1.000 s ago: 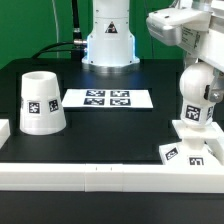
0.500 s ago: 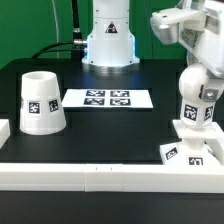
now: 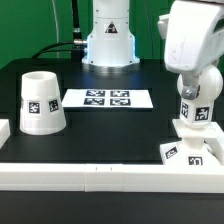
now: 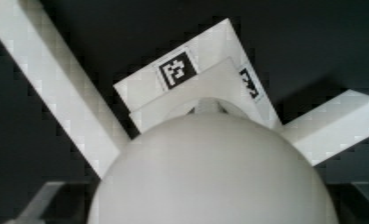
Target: Assemble lamp
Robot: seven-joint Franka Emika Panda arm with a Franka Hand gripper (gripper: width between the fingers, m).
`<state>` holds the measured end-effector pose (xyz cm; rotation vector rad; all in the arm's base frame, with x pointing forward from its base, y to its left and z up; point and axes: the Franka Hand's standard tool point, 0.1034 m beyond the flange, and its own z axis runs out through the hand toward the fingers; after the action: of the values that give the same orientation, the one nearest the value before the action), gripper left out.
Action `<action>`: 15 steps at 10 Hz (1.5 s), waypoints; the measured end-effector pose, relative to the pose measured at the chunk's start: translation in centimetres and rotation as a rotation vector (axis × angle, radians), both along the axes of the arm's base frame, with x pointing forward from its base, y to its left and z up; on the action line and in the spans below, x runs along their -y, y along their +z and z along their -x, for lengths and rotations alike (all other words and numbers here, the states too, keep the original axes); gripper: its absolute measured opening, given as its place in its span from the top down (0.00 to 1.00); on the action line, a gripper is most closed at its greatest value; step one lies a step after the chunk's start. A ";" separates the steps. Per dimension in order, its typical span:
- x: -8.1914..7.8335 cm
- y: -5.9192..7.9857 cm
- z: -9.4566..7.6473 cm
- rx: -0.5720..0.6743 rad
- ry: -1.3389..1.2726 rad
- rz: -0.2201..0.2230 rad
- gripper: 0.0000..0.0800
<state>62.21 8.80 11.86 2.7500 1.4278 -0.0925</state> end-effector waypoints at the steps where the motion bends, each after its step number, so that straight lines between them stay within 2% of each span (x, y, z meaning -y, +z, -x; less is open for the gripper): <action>1: -0.4 0.0 -0.3 0.029 -0.065 0.015 0.28; 7: -0.5 0.0 -0.3 0.057 -0.471 0.017 0.28; 12: 0.0 0.0 -0.3 0.040 -1.011 -0.032 0.28; 15: 0.0 -0.1 -0.2 0.036 -1.218 -0.026 0.28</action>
Offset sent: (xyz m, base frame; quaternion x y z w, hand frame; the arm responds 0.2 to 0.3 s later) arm 0.0000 0.0000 0.0000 0.0000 0.0000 0.1938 0.9810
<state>62.43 8.76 11.74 3.1207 -0.4082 -0.0488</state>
